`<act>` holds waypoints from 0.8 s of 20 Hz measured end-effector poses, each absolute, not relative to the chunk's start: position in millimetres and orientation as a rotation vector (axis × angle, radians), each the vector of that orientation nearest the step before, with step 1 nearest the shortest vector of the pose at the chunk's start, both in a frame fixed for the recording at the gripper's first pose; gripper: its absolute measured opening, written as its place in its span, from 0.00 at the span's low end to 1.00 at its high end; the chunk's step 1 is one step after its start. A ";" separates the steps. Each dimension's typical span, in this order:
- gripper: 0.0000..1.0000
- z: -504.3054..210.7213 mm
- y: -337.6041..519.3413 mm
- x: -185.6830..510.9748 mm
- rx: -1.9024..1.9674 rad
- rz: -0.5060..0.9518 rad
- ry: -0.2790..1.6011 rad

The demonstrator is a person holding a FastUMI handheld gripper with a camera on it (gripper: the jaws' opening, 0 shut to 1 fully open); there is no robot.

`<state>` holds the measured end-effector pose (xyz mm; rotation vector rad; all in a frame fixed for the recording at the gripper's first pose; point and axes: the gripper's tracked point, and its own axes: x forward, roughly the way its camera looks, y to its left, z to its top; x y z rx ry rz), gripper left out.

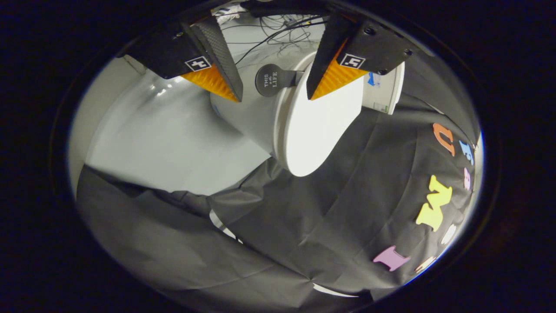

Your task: Open the toilet lid.

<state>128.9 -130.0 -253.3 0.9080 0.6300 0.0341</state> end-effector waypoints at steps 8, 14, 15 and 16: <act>0.64 -270.3 -137.2 121.9 0.986 0.066 0.660; 0.43 -277.1 -143.7 121.4 0.972 0.074 0.678; 0.37 -278.0 -143.6 121.0 0.995 0.077 0.672; 0.34 -278.4 -145.4 120.1 1.004 0.079 0.670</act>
